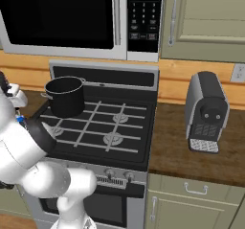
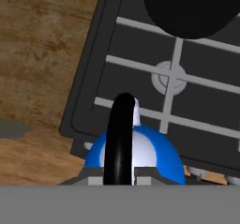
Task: Pick the kettle from the counter and place it on a stove burner. Then turn the burner on.
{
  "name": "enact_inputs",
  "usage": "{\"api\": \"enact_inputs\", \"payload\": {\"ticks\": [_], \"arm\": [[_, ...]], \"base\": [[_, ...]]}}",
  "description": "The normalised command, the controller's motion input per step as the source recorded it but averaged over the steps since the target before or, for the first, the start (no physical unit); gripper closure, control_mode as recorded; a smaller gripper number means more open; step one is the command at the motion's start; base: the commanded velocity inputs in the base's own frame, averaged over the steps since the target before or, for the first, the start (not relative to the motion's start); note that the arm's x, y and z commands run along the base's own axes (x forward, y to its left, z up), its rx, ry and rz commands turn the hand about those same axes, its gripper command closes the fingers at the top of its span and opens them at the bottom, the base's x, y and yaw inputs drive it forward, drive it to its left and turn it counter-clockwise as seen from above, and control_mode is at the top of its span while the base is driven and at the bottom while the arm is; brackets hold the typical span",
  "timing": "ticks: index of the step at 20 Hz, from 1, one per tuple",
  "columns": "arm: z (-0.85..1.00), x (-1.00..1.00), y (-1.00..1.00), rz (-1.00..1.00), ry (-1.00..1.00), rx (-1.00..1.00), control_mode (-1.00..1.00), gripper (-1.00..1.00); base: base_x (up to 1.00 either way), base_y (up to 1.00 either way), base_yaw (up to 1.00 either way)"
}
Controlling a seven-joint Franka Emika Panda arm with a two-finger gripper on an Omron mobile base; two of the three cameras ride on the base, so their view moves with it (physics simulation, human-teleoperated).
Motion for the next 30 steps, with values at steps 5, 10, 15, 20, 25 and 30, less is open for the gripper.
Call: {"api": "enact_inputs", "payload": {"ticks": [5,10,15,20,25,30], "arm": [[0.0,0.35,-0.42,0.06,0.0,0.0,-1.0,1.0],[0.0,0.43,-0.44,0.06,0.0,0.0,-1.0,1.0],[-0.01,0.24,-0.2,0.0,0.0,0.0,-1.0,1.0],[-0.21,0.02,-0.1,0.0,0.0,0.0,-1.0,1.0],[-0.09,0.0,-0.15,0.0,0.0,0.0,-1.0,1.0],[0.0,0.01,-0.14,0.0,0.0,0.0,-1.0,1.0]], "base": [[0.0,0.0,0.0],[0.0,0.0,0.0],[0.0,0.0,0.0],[0.0,0.0,0.0],[0.0,0.0,0.0],[0.0,0.0,0.0]]}}
